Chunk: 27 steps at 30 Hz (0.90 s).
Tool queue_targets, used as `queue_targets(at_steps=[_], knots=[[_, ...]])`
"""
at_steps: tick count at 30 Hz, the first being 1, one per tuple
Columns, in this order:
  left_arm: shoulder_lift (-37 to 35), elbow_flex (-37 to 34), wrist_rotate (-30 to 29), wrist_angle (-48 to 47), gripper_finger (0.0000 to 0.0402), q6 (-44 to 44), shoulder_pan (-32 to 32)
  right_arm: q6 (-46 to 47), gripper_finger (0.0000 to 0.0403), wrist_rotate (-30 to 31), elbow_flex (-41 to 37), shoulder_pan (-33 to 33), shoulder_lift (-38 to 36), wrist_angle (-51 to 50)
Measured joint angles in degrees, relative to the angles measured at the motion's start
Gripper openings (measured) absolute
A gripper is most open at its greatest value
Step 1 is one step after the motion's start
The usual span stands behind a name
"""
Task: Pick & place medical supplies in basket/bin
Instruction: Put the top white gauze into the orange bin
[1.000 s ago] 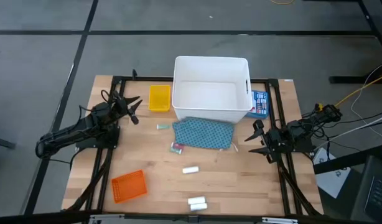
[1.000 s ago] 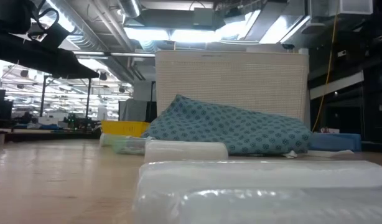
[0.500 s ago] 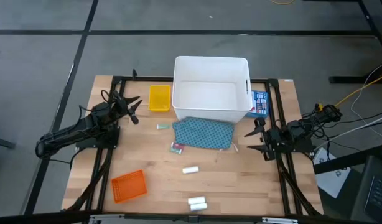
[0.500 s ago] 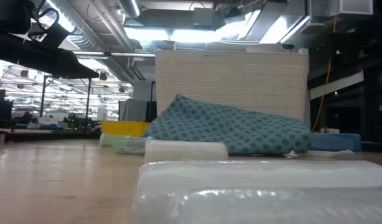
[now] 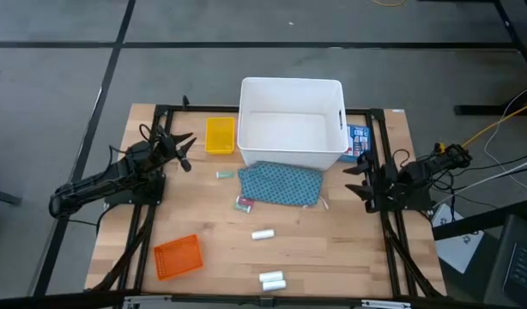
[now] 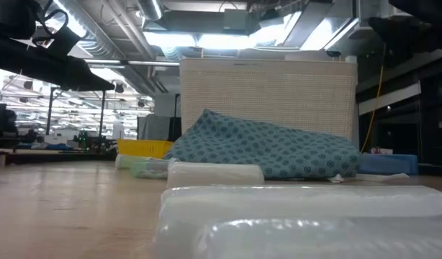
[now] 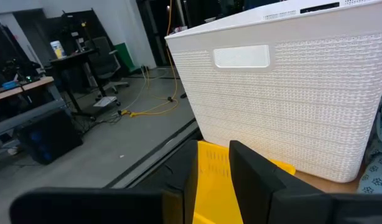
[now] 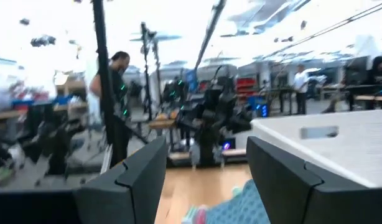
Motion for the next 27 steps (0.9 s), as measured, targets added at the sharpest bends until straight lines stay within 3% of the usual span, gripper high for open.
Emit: queue_targets(at_steps=[6,18,22,27], knots=[[0.0,0.0,0.0,0.0,0.0088,0.0,0.0,5.3,0.0224,4.9,0.0,0.0,0.0,1.8],[0.0,0.0,0.3,0.0,0.0088,-0.4,0.0,8.4,0.0224,4.9,0.0,0.0,0.0,1.8],[0.0,0.0,5.2,0.9,0.0088,-9.1,0.0,9.0,0.0224,4.9,0.0,0.0,0.0,2.0],[0.0,0.0,13.5,12.4,0.0088,-30.3,0.0,9.0,0.0224,4.9,0.0,0.0,0.0,2.8]])
